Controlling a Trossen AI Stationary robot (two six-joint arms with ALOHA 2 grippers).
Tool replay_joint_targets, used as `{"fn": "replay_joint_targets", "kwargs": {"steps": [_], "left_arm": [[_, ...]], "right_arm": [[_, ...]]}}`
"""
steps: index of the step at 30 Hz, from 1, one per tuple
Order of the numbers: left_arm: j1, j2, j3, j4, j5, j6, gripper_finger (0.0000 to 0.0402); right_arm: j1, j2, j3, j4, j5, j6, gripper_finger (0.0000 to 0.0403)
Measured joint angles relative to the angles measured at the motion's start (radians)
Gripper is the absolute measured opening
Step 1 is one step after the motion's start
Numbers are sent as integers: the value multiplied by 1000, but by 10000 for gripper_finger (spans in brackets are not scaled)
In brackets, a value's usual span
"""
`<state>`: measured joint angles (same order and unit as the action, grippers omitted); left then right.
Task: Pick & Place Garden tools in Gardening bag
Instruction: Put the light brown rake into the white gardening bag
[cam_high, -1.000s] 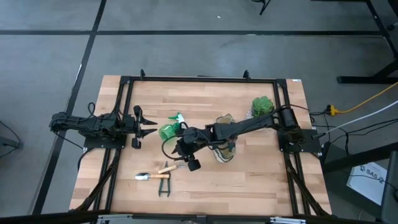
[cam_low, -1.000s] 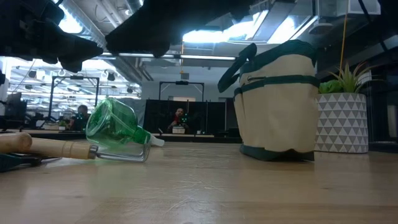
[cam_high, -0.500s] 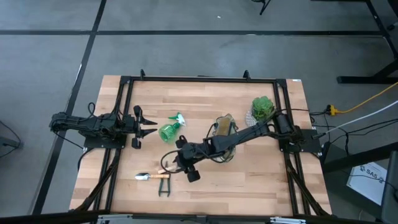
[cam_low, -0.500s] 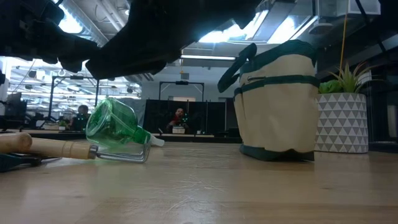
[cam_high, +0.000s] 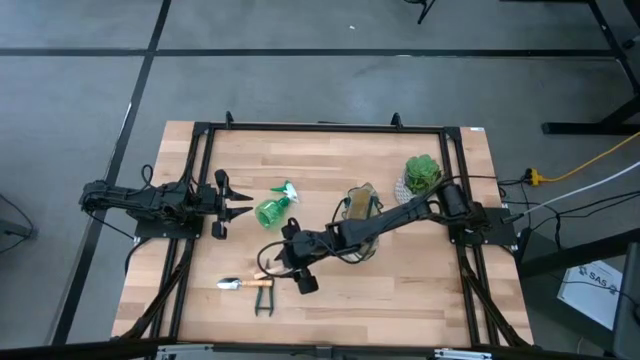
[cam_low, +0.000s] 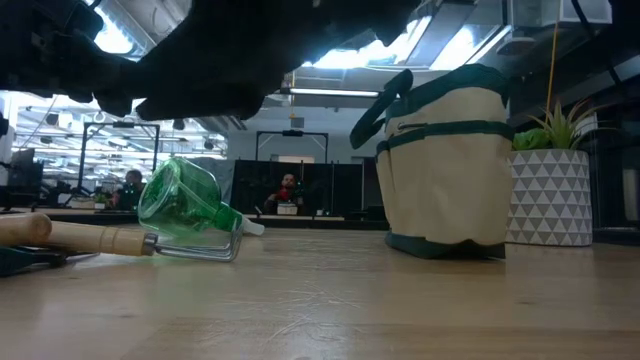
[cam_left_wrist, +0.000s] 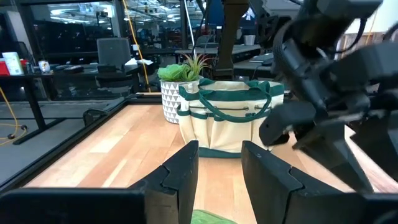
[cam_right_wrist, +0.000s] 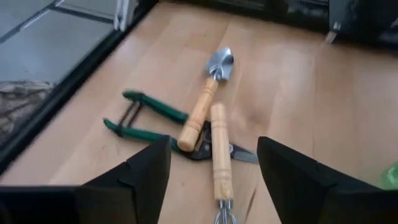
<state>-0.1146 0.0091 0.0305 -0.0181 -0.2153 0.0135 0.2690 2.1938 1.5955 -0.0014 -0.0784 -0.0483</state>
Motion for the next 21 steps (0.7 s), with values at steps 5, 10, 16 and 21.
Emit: {"fn": "replay_joint_targets", "kwargs": {"steps": [5, 10, 16, 21], "left_arm": [[0, 0, 0, 0, 0, 0, 118], [0, 0, 0, 0, 0, 0, 118], [0, 0, 0, 1, 0, 0, 118], [0, 0, 0, 0, 0, 0, 118]], "right_arm": [[-6, 61, 35, -36, 10, 5, 239], [-17, 117, 140, -172, 26, 24, 238], [-20, 181, 298, -386, 26, 40, 238], [-2, 226, 356, -414, 26, 24, 238]]}}
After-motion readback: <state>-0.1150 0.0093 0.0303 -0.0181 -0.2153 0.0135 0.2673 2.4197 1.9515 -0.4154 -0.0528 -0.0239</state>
